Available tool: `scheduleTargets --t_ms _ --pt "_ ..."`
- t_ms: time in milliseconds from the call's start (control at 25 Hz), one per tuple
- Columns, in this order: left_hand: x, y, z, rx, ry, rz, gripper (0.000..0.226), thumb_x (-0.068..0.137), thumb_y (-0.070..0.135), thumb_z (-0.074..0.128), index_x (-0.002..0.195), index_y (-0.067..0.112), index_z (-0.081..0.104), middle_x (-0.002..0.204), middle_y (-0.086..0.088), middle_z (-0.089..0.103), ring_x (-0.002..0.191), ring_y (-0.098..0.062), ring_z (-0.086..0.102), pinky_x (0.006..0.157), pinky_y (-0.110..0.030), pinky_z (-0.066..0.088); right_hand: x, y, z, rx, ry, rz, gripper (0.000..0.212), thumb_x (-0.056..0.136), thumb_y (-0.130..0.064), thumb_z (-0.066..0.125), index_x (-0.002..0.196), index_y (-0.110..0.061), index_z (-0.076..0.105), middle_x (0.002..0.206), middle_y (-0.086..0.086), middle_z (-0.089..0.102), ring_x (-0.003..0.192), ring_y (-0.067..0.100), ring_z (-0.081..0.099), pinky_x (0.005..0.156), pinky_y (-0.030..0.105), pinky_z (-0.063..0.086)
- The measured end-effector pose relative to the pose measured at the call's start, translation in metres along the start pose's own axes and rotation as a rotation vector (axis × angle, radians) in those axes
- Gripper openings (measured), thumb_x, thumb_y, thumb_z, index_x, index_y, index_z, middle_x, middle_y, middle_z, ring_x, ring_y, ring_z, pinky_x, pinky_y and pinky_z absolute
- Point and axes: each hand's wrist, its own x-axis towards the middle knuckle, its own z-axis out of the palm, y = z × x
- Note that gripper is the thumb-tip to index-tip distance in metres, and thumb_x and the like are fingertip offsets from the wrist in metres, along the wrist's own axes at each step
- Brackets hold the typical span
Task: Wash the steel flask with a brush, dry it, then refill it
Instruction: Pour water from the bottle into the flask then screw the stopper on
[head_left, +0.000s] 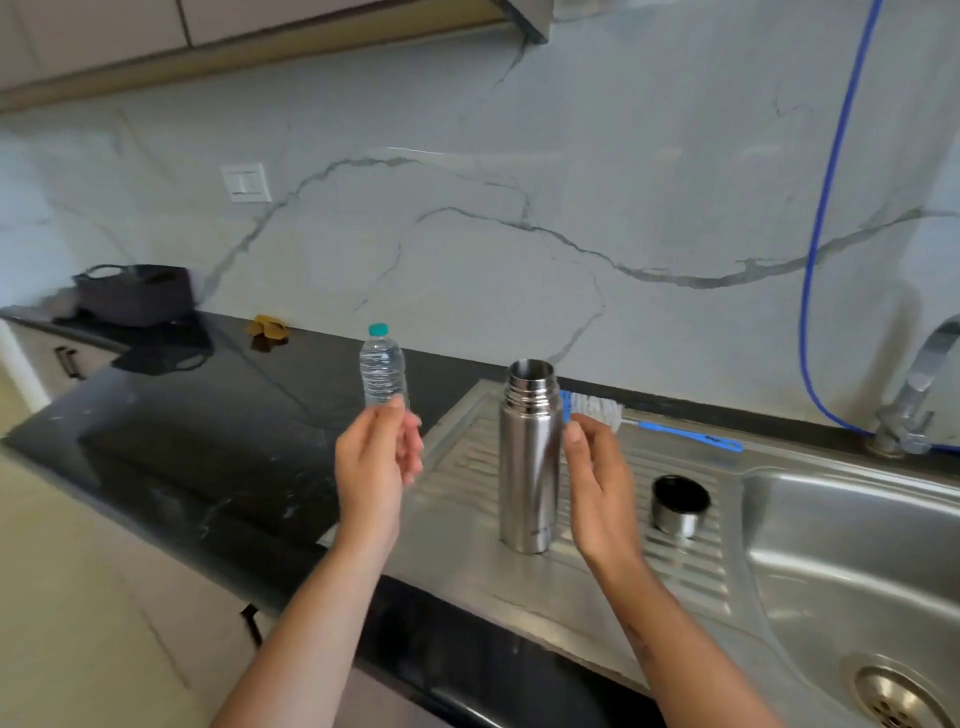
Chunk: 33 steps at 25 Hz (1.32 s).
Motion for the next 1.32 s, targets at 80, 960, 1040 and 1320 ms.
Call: scheduleTargets --t_ms 80,960,1040,1320 --pt "0.043 -0.009 -0.016 0.114 0.141 0.014 0.018 0.099 0.028 0.065 0.095 0.01 0.066 0.079 -0.001 0.067 0.063 -0.013 0.058 0.056 -0.031 0.047 -0.004 0.004 0.007 0.009 -0.054 0.023 0.067 0.091 -0.076 0.041 0.139 -0.031 0.053 0.128 -0.015 0.063 0.117 -0.002 0.058 0.095 0.027 0.048" --pt "0.103 -0.029 -0.028 0.581 0.185 0.013 0.038 0.075 0.04 0.089 0.101 0.026 0.066 0.092 0.01 0.072 0.085 -0.009 0.07 0.068 -0.026 0.054 -0.007 0.009 0.009 -0.155 -0.198 -0.065 0.096 0.079 -0.056 0.079 0.155 -0.037 0.024 0.146 -0.019 0.045 0.127 0.007 0.053 0.104 0.039 0.05" --pt "0.076 -0.009 -0.033 0.563 0.157 0.042 0.039 0.073 0.039 0.09 0.103 0.027 0.067 0.093 0.01 0.073 0.085 -0.006 0.071 0.068 -0.024 0.054 -0.012 0.009 0.006 -0.199 -0.152 -0.11 0.099 0.077 -0.061 0.077 0.155 -0.033 0.025 0.149 -0.014 0.042 0.132 0.01 0.049 0.108 0.044 0.048" --pt "-0.03 0.046 -0.017 0.566 -0.127 0.016 0.045 0.065 0.038 0.094 0.101 0.031 0.069 0.089 0.014 0.076 0.081 0.001 0.072 0.073 -0.027 0.061 -0.042 0.0 -0.017 -0.13 -0.129 -0.391 0.063 0.078 -0.07 0.071 0.123 -0.03 0.053 0.115 -0.012 0.059 0.109 0.009 0.059 0.09 0.029 0.05"
